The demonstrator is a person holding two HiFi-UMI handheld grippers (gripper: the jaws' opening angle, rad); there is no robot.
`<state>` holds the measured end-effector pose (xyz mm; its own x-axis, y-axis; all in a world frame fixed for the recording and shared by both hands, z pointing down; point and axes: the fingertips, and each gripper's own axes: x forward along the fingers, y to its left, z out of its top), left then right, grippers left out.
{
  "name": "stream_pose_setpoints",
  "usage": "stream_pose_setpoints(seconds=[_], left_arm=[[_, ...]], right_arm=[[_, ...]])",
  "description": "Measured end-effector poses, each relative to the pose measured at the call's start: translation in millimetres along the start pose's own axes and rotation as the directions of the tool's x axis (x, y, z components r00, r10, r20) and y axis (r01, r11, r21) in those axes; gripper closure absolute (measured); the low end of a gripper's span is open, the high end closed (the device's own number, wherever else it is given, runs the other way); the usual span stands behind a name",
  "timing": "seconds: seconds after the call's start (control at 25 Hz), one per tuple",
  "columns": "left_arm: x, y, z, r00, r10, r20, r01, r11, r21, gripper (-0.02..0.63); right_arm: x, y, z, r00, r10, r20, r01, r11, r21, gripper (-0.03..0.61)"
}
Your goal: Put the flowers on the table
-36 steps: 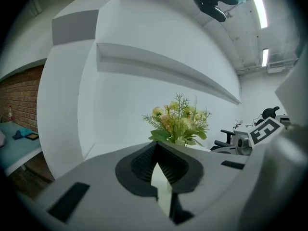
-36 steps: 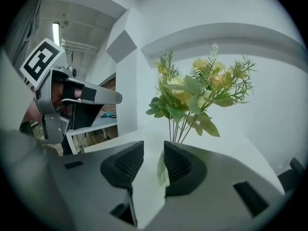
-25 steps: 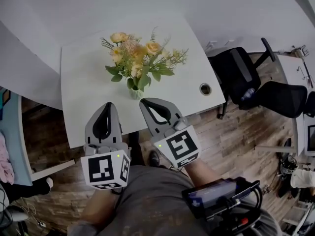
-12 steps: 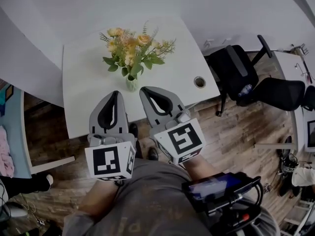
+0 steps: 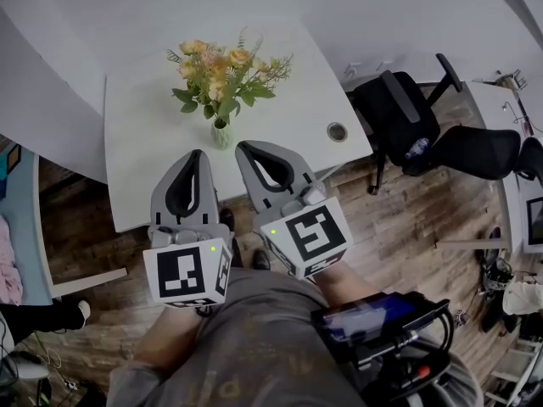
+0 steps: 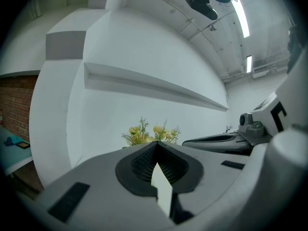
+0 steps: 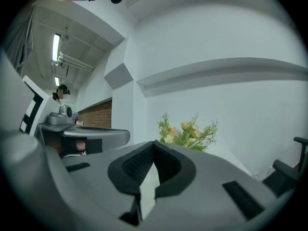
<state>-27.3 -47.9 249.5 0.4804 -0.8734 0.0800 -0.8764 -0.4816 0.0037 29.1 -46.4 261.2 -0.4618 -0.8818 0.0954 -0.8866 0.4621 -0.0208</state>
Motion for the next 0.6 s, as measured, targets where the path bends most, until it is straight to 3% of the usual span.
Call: stream_pose_setpoints(seconds=[0.6], left_arm=[[-5.1,2.9,0.4,1.000,-0.005,0.006,0.005,1.000,-0.005,0.609]], right_arm=[[1.1,10.5,-0.2,1.000,0.019,0.002,-0.019,1.000,-0.006,0.572]])
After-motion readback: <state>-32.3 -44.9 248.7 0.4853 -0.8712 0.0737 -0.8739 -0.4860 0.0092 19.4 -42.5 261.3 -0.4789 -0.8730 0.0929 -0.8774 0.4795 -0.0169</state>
